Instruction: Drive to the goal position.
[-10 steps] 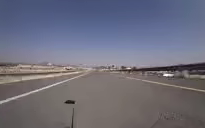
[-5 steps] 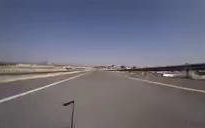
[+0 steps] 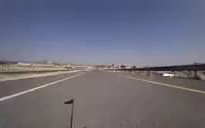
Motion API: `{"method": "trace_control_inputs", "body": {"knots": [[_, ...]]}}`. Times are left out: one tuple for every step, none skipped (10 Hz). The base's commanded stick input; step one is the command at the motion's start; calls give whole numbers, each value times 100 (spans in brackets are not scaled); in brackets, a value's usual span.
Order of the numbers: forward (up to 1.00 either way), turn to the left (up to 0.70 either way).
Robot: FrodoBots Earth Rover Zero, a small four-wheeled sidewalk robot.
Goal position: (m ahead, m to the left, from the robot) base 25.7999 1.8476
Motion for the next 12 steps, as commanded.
{"method": "trace_control_inputs", "body": {"knots": [[100, 0], [100, 0], [100, 0], [100, 0], [100, 0], [100, 0], [100, 0], [100, 0], [100, 0], [100, 0], [100, 0], [100, 0]]}}
